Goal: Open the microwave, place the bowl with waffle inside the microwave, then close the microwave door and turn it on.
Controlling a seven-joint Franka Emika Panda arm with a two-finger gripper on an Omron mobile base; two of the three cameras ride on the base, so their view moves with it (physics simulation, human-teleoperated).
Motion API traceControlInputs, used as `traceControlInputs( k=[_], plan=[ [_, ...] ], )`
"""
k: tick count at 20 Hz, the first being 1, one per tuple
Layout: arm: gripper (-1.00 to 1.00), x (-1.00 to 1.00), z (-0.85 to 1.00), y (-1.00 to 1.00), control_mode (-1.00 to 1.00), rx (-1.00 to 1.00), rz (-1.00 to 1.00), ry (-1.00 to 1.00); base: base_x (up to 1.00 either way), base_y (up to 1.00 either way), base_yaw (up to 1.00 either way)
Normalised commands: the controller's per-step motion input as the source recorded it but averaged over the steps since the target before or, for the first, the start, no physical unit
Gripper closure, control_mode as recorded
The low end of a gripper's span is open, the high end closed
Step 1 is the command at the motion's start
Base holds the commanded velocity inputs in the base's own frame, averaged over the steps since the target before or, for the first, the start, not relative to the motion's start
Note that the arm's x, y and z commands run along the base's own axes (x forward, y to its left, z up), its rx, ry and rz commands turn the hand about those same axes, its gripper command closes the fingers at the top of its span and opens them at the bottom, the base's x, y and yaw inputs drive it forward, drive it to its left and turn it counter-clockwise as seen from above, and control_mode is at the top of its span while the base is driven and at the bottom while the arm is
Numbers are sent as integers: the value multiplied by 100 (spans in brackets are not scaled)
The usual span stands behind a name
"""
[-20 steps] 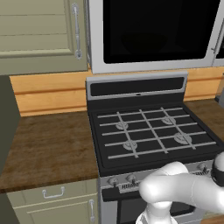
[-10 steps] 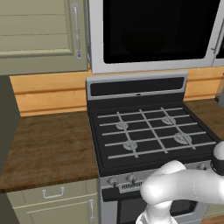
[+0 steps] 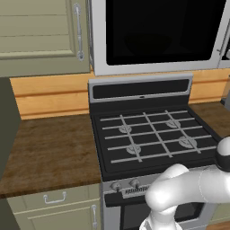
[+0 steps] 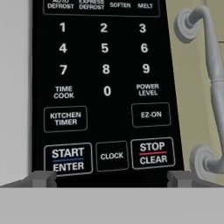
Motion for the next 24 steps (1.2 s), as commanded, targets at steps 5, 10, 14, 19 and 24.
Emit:
traceControlInputs(
  k=[5, 10, 14, 19, 24],
  plan=[
    [-100, 14, 0, 0, -100, 0, 0, 0, 0, 0, 0],
    [-100, 5, 0, -2, -100, 0, 0, 0, 0, 0, 0],
    [-100, 0, 0, -7, -100, 0, 0, 0, 0, 0, 0],
    [-100, 3, 0, -21, -100, 0, 0, 0, 0, 0, 0],
    [-100, 3, 0, -24, -100, 0, 0, 0, 0, 0, 0]
  ],
)
